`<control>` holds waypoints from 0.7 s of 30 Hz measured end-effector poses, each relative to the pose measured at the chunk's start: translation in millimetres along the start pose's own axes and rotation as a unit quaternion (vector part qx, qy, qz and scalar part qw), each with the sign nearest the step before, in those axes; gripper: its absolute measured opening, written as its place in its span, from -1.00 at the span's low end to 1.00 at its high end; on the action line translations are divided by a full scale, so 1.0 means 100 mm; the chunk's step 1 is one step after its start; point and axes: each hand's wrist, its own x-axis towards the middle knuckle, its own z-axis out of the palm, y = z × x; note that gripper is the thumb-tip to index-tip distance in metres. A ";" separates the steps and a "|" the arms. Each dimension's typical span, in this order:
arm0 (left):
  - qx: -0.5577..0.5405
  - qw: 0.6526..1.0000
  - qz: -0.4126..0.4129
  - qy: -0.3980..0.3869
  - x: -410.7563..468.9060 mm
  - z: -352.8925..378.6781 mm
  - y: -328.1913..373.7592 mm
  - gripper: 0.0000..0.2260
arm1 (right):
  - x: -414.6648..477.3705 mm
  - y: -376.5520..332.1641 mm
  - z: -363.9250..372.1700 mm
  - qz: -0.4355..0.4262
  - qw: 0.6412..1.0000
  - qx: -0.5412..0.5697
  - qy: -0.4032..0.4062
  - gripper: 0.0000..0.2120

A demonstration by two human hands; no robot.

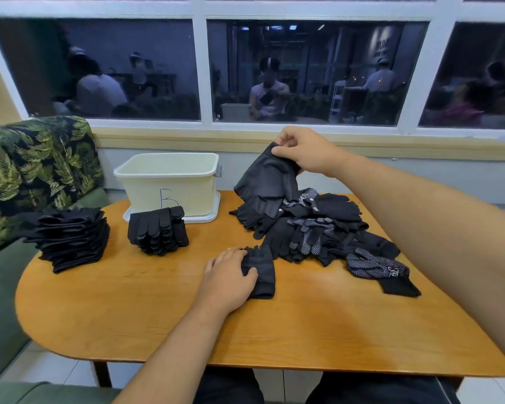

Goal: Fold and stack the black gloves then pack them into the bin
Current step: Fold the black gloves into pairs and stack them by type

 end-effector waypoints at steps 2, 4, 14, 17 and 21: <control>-0.003 1.000 0.000 -0.002 0.00 0.00 0.00 -0.48 | -0.02 -0.01 0.02 -0.004 0.999 0.029 -0.016 -0.87; -0.015 1.000 -0.003 -0.004 0.00 0.01 0.00 -0.49 | -0.04 -0.03 0.03 -0.016 0.999 0.033 -0.025 -0.88; -0.480 0.851 -0.157 0.148 0.08 -0.21 -0.08 -0.66 | -0.10 0.01 0.14 -0.003 0.998 0.031 -0.055 -0.80; -0.460 0.861 -0.156 0.149 0.06 -0.19 -0.04 -0.69 | -0.08 0.13 0.11 -0.013 0.997 -0.042 -0.059 -0.85; -0.437 0.874 -0.147 0.153 0.08 -0.15 -0.04 -0.72 | -0.08 0.47 0.05 0.023 0.966 -0.222 -0.133 -0.87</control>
